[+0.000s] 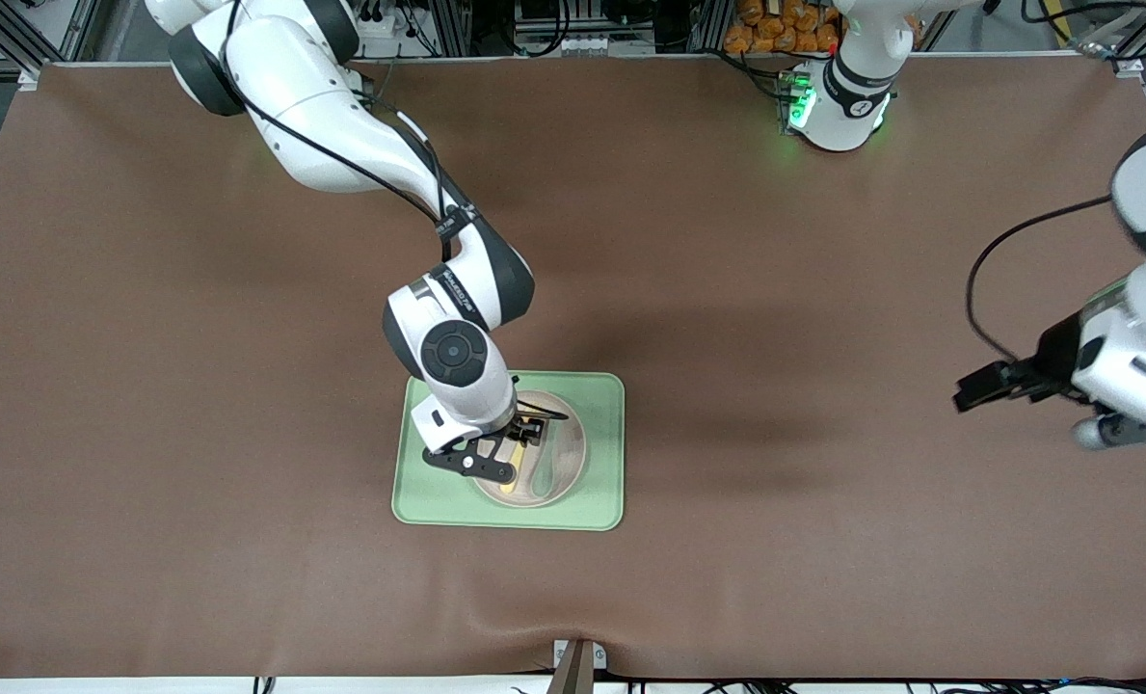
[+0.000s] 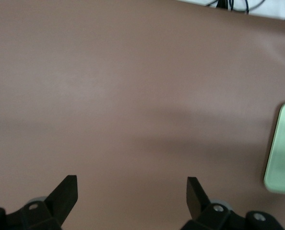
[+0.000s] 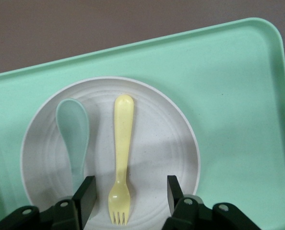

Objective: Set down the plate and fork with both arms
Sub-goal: 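Grasp the yellow fork with the right gripper while the left gripper retracts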

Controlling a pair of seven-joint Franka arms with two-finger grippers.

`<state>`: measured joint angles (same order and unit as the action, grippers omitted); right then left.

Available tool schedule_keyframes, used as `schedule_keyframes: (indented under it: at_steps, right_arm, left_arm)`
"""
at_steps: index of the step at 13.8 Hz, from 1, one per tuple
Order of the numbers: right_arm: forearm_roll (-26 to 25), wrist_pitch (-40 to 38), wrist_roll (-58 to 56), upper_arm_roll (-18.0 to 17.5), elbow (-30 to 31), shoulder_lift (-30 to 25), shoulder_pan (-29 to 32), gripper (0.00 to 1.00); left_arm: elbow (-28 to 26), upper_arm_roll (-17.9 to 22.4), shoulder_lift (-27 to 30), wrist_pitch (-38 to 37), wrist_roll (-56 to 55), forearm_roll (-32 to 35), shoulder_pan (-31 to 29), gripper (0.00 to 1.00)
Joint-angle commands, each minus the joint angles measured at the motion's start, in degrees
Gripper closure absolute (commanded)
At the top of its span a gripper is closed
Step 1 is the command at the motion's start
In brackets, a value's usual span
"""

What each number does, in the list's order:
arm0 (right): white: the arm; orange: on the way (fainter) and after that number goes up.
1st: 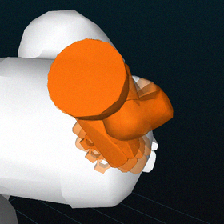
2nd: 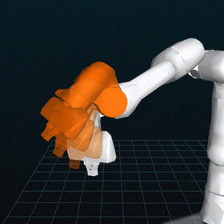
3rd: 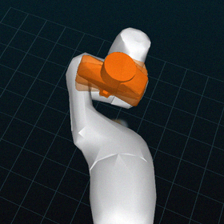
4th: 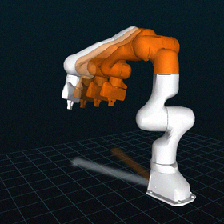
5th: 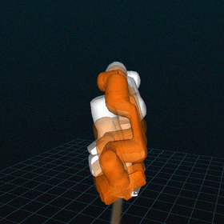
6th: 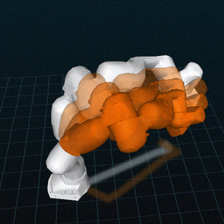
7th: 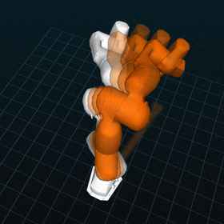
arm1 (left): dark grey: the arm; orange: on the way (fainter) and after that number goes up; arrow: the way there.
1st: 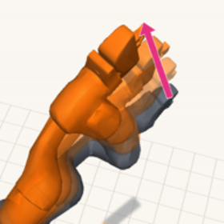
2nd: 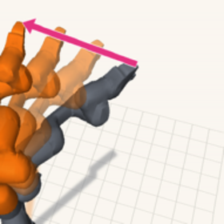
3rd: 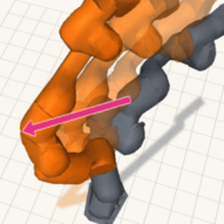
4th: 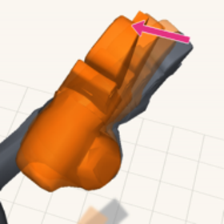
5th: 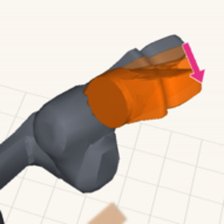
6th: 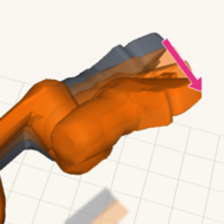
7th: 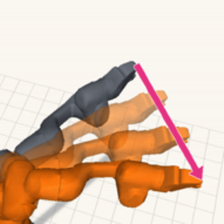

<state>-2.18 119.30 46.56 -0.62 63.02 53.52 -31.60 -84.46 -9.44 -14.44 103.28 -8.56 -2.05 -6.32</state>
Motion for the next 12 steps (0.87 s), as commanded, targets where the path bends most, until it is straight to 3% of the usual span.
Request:
schedule_keyframes:
  at_steps: [1,4,8,12]
  right_arm:
    - [-1.25,1.54,0.37,0.45,-3.17,2.81,-0.13,0.36]
    - [-1.25,3.48,0.46,0.45,-3.17,4.48,-0.39,0.4]
    - [-1.25,4.62,0.72,0.36,-3.17,5.54,-0.65,0.44]
    - [-1.25,5.15,0.81,0.36,-3.17,6.24,-1.18,0.53]
  left_arm:
    - [-1.77,-0.58,6.07,-4.74,3.36,1.26,-1.06,0.0]
    - [-1.85,-0.15,8.89,-8.69,5.82,1.61,-0.8,0.0]
    - [-1.68,9.86,11.44,-14.76,10.74,1.61,7.8,0.0]
    - [-1.59,9.35,12.85,-15.47,12.87,1.61,7.64,0.0]
